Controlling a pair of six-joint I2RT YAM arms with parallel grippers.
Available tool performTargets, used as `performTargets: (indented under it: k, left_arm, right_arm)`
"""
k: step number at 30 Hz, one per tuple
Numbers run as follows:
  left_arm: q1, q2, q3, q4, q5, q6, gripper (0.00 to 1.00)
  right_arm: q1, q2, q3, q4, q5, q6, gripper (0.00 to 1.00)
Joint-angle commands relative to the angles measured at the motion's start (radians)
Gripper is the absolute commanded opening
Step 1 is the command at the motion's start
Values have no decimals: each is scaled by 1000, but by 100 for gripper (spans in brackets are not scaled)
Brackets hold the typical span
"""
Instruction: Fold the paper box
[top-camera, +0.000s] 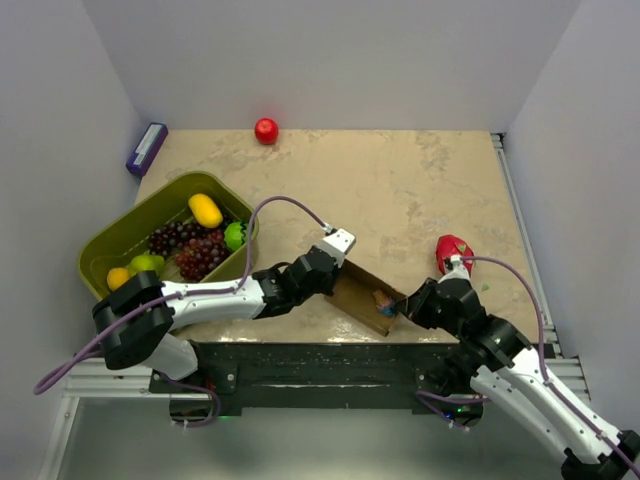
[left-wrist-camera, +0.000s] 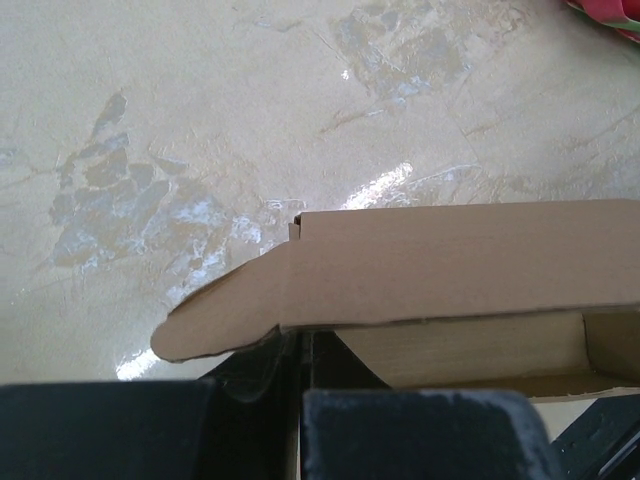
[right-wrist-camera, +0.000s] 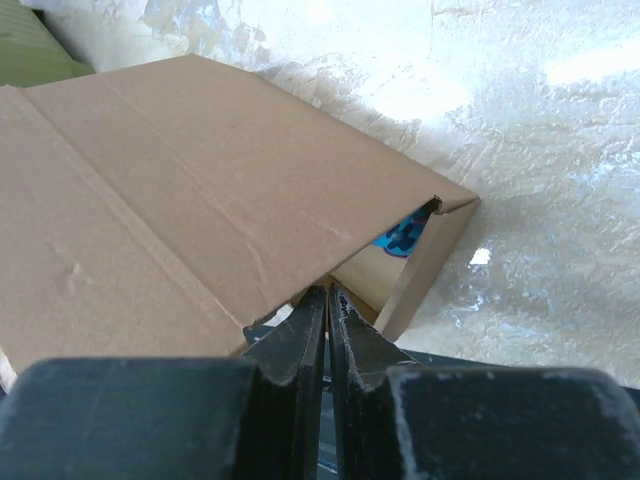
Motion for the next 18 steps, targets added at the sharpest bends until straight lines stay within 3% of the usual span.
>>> performTargets:
  k: [1,3,6,9,13,18]
  left_arm:
    - [5,11,26,-4,-29,9,0]
    - [4,20,18,2,-58,12,0]
    - [-2,36,-8,11,-109,13,0]
    - [-7,48,-24,22,-135,9,0]
    - [-16,52,-41,26,-160,-1,0]
    - [-35,54,-60,32,-176,-16,0]
  right_arm:
    - [3,16,35,74,28,14,11]
    - [3,15,69,-47,85,25,14]
    - [2,12,151,-196,114,39,36]
    - [3,22,213,-310,123,52,50]
    - [2,68,288,-413,183,65,60]
    - [3,79,304,-335,223,100,60]
